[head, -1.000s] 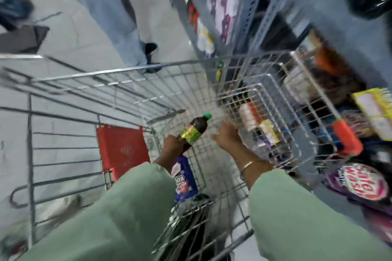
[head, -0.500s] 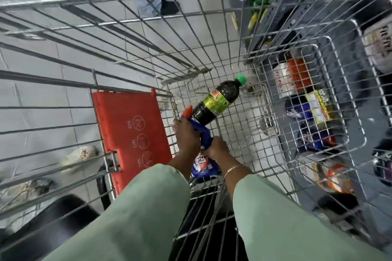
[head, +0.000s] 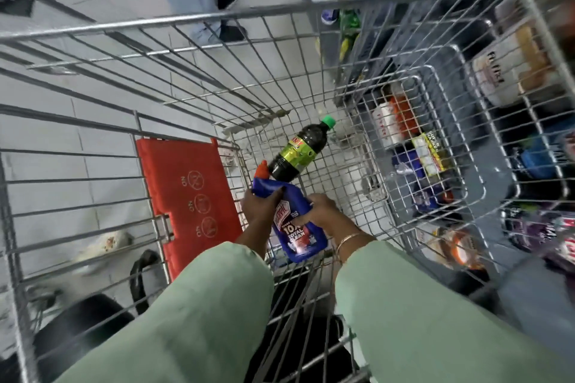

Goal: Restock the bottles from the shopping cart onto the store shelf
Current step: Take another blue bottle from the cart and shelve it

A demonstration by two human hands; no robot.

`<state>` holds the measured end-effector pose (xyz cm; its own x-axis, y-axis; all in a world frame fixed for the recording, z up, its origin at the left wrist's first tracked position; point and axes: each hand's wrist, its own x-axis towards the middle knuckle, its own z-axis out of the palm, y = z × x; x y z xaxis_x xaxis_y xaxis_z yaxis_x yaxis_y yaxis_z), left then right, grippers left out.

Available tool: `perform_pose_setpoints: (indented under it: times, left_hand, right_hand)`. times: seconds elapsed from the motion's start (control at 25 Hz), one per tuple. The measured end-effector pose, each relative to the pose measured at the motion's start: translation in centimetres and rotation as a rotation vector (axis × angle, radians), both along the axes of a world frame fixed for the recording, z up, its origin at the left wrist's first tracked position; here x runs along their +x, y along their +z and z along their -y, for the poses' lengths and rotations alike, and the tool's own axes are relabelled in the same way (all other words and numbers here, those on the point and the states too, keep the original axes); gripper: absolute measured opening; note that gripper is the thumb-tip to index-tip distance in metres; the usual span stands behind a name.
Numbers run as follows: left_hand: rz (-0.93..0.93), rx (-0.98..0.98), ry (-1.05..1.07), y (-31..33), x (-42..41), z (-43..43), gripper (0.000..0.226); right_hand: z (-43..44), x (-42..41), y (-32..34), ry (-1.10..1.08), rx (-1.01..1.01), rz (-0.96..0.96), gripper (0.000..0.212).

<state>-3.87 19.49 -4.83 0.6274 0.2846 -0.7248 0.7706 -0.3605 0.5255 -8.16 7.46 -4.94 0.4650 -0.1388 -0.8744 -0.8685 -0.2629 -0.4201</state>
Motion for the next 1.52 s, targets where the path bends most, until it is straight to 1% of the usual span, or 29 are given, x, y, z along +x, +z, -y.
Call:
perform_pose_setpoints:
  times: [0.04, 0.08, 0.12, 0.2, 0.32, 0.36, 0.48, 0.52, 0.56, 0.6, 0.64, 0.76, 0.84, 0.92, 1.0, 1.12, 1.2, 1.32, 1.36, 1.44, 1.52]
  left_hand:
    - [-0.059, -0.094, 0.053, 0.8, -0.1, 0.2, 0.046]
    - [-0.091, -0.198, 0.053, 2.3, -0.2, 0.7, 0.04]
    - [-0.095, -0.279, 0.029, 3.2, -0.1, 1.2, 0.031]
    - [-0.03, -0.416, -0.046, 6.5, 0.6, 2.7, 0.005]
    - [0.102, -0.536, -0.245, 12.5, 2.0, 6.5, 0.023]
    - [0.172, -0.542, -0.301, 14.3, 2.3, 7.9, 0.024]
    - [0.353, -0.585, -0.446, 20.7, 2.0, 13.5, 0.022]
    - [0.403, -0.617, -0.503, 22.3, 1.7, 15.5, 0.019]
    - [0.464, -0.648, -0.576, 24.7, 0.6, 17.3, 0.016]
    - [0.534, -0.663, -0.659, 27.8, -1.1, 19.5, 0.02]
    - [0.601, -0.67, -0.704, 29.8, -2.0, 21.0, 0.026]
    - [0.767, -0.688, -0.854, 36.3, -6.8, 25.0, 0.026]
    - [0.82, -0.74, -0.955, 38.9, -10.7, 27.8, 0.029]
    - [0.87, -0.723, -1.009, 40.7, -15.2, 30.3, 0.038]
    - [0.903, -0.722, -1.077, 41.4, -20.6, 32.5, 0.04]
    - [0.881, -0.779, -1.189, 41.9, -28.1, 34.9, 0.043]
    - [0.865, -0.789, -1.267, 41.6, -32.3, 36.4, 0.046]
    - [0.847, -0.796, -1.36, 40.8, -37.2, 38.4, 0.051]
    - [0.845, -0.797, -1.381, 40.6, -38.5, 38.9, 0.05]
    - [0.851, -0.79, -1.398, 40.4, -40.5, 39.6, 0.046]
    - [0.864, -0.776, -1.392, 40.3, -41.8, 40.6, 0.048]
  right_hand:
    - [0.5, 0.0, 0.8, -0.037, 0.005, 0.017, 0.055]
    - [1.3, -0.2, 2.0, -0.073, 0.001, 0.051, 0.057]
    - [2.0, -0.2, 2.9, -0.102, 0.0, 0.085, 0.058]
    - [4.0, -0.1, 5.5, -0.173, 0.005, 0.177, 0.059]
    - [7.5, -0.7, 11.7, -0.278, -0.046, 0.34, 0.055]
    - [8.6, -0.7, 13.1, -0.312, -0.063, 0.398, 0.055]
    - [13.6, -2.8, 20.2, -0.402, -0.223, 0.559, 0.05]
    - [14.8, -3.8, 23.1, -0.45, -0.245, 0.615, 0.049]
    - [16.3, -5.4, 25.4, -0.508, -0.294, 0.659, 0.05]
    - [17.8, -7.8, 28.3, -0.564, -0.372, 0.714, 0.051]
    - [18.7, -9.2, 30.4, -0.607, -0.4, 0.749, 0.052]
    - [21.6, -14.5, 34.7, -0.738, -0.484, 0.846, 0.047]
    - [23.0, -19.2, 37.5, -0.791, -0.529, 0.906, 0.043]
    - [24.4, -24.0, 39.1, -0.84, -0.605, 0.943, 0.046]
    - [25.6, -29.6, 39.8, -0.929, -0.653, 0.969, 0.05]
    - [26.8, -37.1, 39.5, -1.047, -0.699, 0.96, 0.045]
    - [27.5, -41.4, 38.7, -1.133, -0.768, 0.927, 0.046]
    - [28.3, -45.9, 37.5, -1.25, -0.846, 0.863, 0.039]
    - [28.5, -47.2, 37.1, -1.277, -0.859, 0.846, 0.039]
    - [29.2, -48.8, 36.7, -1.301, -0.874, 0.835, 0.036]
    - [30.4, -50.0, 36.2, -1.284, -0.902, 0.811, 0.031]
